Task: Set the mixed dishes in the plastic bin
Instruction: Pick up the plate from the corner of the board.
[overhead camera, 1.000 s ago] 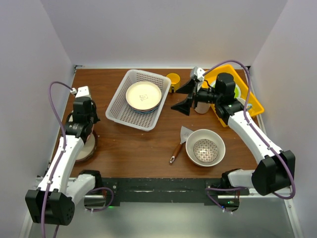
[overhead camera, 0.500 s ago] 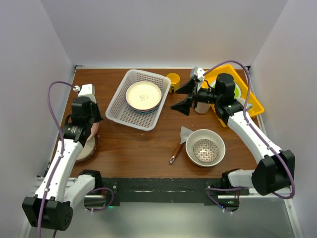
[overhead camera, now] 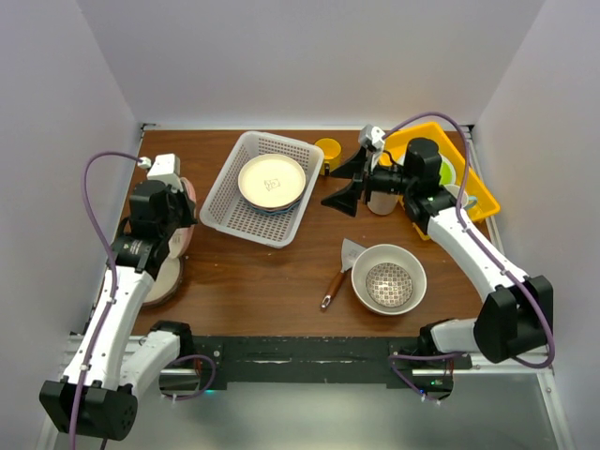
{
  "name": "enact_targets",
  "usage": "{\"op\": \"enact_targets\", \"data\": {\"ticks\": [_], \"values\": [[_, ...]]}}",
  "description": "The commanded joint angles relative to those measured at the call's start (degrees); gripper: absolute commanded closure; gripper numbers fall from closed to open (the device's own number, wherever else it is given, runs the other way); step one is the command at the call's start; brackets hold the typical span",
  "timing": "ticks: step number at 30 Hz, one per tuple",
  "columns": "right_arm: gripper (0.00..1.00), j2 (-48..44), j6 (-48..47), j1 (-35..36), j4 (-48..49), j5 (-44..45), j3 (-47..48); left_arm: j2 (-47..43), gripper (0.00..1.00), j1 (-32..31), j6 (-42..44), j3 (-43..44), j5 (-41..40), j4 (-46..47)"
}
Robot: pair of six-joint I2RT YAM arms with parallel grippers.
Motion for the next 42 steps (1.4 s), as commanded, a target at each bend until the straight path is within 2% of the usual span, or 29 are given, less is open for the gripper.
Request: {"op": "enact_targets", "data": {"ticks": [1,11,22,25,27,29,34,38,42], "values": [[0.02,1.36,2.75,0.83,3.32,-1.17,-0.54,-2.38,1.00,-0.29,0.13,4.59,1.57,9.80],[0.02,3.38,3.01,2.85,2.71,0.06,0.07,-2.56,1.00,-0.29,-2.07,8.36,4.38,11.99],[0.02,6.28,6.35,6.54,0.69,5.68,2.88,-2.47,1.00,-0.29,1.71,9.77,16.85,14.63],[0.02,9.17,9.16,10.74,-1.24,9.27,7.18,-3.26,1.00,-0.29,1.72,8.64,18.79,15.94],[0.02,12.33,14.05,12.42,-1.60,11.12,11.64,-3.79,1.00,-0.29,1.80,8.37,19.85,16.39],[0.02,14.88,18.02,15.50,-2.82,17.00,15.43,-4.22,1.00,-0.29,1.72,7.75,20.98,16.83],[0.02,24.98,29.97,21.03,-16.18,32.38,34.15,-5.02,1.00,-0.29,1.10,6.00,23.10,17.97],[0.02,27.90,45.51,22.18,-14.61,32.49,38.83,-5.54,1.00,-0.29,0.05,4.59,24.77,19.11],[0.02,30.54,48.54,24.55,-17.31,35.12,44.09,-5.54,1.00,-0.29,-0.66,3.45,26.17,20.34]]}}
